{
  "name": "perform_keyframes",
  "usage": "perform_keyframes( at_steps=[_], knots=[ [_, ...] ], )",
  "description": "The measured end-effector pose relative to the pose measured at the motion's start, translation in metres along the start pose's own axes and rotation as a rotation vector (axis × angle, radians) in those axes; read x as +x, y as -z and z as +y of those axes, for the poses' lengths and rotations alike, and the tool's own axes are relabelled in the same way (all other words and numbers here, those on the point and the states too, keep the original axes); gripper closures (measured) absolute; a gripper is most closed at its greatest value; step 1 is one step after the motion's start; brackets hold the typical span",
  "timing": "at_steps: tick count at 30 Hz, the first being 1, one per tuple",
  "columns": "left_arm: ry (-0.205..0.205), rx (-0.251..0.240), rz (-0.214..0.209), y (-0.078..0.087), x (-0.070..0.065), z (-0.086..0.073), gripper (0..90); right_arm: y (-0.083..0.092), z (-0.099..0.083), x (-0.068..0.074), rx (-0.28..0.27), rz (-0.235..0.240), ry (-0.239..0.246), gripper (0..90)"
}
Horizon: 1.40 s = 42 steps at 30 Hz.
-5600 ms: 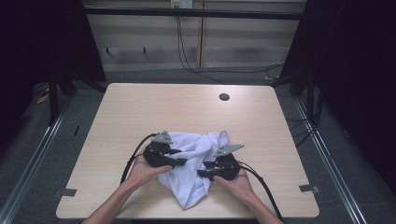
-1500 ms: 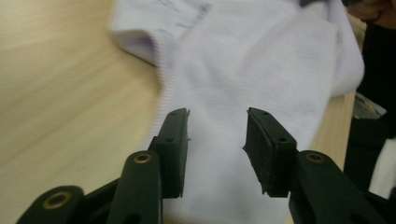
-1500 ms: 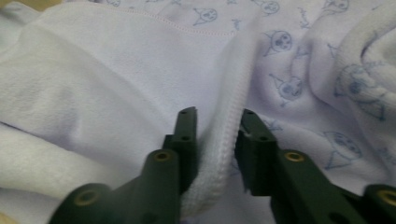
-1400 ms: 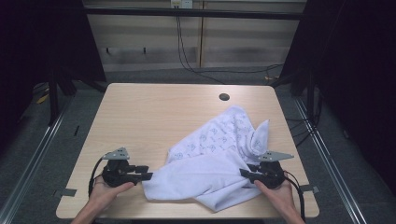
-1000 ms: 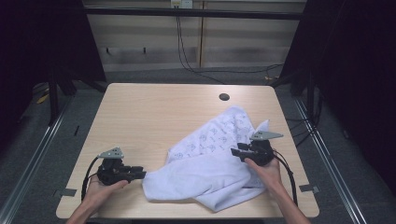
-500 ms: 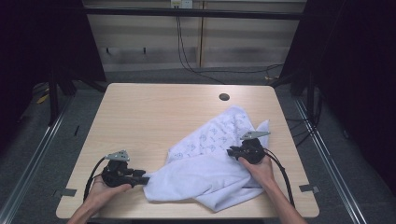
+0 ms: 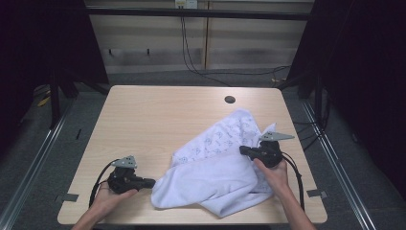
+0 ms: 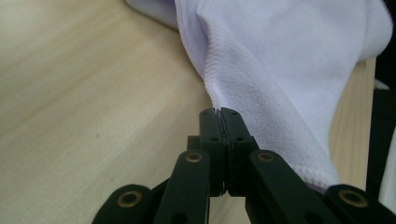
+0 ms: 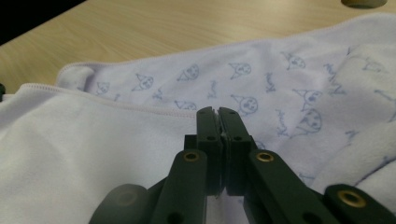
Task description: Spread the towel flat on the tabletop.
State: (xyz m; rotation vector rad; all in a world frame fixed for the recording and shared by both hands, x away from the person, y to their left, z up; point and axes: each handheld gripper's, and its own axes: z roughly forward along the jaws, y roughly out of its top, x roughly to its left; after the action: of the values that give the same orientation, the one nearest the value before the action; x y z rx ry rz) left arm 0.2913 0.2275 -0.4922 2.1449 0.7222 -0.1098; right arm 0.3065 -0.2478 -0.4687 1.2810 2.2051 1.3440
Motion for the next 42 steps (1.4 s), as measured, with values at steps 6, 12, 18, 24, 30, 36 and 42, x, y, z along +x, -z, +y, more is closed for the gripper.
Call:
perform_keyframes(
  at_steps=[6, 12, 18, 24, 30, 36, 42],
  knots=[
    [0.035, -0.094, 0.030, 0.010, 0.004, 0.012, 89.1, 0.013, 0.007, -0.001, -0.038, -0.003, 0.001, 88.5],
    [0.033, -0.195, 0.058, 0.022, 0.012, 0.040, 89.1, 0.033, 0.026, -0.008, -0.109, -0.007, -0.006, 88.5],
    [0.024, -0.383, 0.056, 0.051, 0.018, 0.085, 89.2, 0.061, 0.066, -0.014, -0.187, -0.033, -0.002, 88.6],
    [-0.072, -0.494, 0.102, 0.094, -0.003, 0.140, 89.3, 0.103, 0.118, -0.011, -0.328, -0.045, 0.037, 88.6],
    [-0.168, -0.546, 0.125, 0.125, -0.034, 0.157, 89.3, 0.150, 0.143, 0.011, -0.456, -0.012, 0.100, 88.7],
    [-0.167, -0.470, 0.064, 0.109, -0.050, 0.108, 89.3, 0.161, 0.086, 0.038, -0.339, 0.002, 0.189, 88.7],
    [-0.096, -0.333, -0.020, 0.062, -0.060, 0.011, 89.3, 0.165, -0.027, 0.053, -0.201, 0.093, 0.098, 88.8]
  ],
)
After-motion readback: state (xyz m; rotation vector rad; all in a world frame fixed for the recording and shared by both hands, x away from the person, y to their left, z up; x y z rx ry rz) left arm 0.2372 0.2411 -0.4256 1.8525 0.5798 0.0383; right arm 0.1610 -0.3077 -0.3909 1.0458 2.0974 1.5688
